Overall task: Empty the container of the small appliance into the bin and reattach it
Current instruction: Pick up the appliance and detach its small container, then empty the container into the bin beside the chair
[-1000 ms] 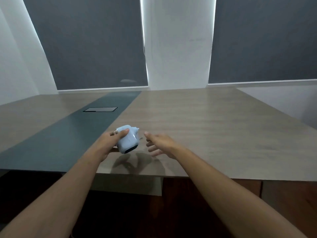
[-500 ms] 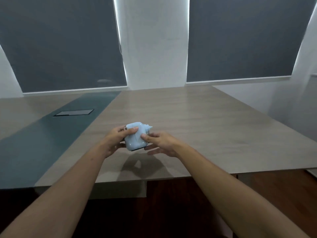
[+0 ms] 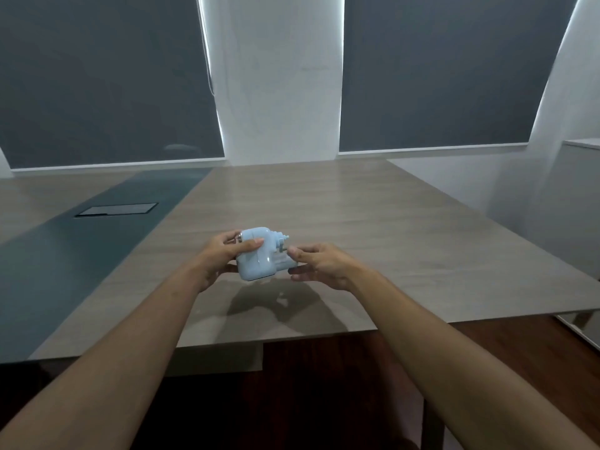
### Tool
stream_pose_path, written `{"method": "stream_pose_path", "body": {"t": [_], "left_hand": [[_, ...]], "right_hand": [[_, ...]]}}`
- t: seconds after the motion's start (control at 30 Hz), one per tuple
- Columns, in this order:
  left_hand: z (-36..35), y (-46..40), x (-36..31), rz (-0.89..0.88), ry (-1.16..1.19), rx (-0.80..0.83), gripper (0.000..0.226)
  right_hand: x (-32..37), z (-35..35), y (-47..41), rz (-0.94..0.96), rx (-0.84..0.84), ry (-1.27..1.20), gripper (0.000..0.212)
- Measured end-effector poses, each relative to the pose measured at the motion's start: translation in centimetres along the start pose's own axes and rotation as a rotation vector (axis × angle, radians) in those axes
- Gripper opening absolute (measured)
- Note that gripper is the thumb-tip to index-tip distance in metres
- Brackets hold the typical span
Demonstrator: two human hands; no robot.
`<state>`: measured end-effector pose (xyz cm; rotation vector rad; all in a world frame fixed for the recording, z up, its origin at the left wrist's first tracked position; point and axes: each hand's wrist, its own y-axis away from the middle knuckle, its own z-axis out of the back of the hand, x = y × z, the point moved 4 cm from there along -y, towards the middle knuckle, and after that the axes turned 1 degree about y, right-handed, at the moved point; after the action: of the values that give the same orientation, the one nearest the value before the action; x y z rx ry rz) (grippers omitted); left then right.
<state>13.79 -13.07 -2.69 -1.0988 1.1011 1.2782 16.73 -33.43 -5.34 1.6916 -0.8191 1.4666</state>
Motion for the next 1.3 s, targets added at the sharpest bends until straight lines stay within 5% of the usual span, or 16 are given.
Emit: {"method": "stream_pose_path", "body": {"t": [0.27, 0.6, 0.8, 1.07, 1.3], "left_hand": [[-0.1, -1.1, 0.9, -0.031, -0.028, -0.119, 0.084], [-3.4, -1.8, 1.8, -0.092, -0.2, -0.176, 0.075], [-4.1, -1.1, 0.2, -0.079, -0.319, -0.254, 0.091], [-12.8, 1.7, -8.6, -0.392, -0.477, -0.383, 0.054], [-28.1, 5.5, -9.8, -0.484, -0.282, -0.098, 0.04]], "right_hand": [[-1.1, 4.6, 1.3, 0.006, -0.092, -0.117, 0.047], [-0.5, 7.4, 4.3, 0.036, -0.151, -0.116, 0.046], [0.7, 9.0, 7.4, 0.049, -0.183, -0.073, 0.045], [3.0, 12.9, 15.6, 0.101, -0.279, -0.022, 0.032], [1.9, 18.4, 26.8, 0.06, -0.463, -0.005, 0.048]]}}
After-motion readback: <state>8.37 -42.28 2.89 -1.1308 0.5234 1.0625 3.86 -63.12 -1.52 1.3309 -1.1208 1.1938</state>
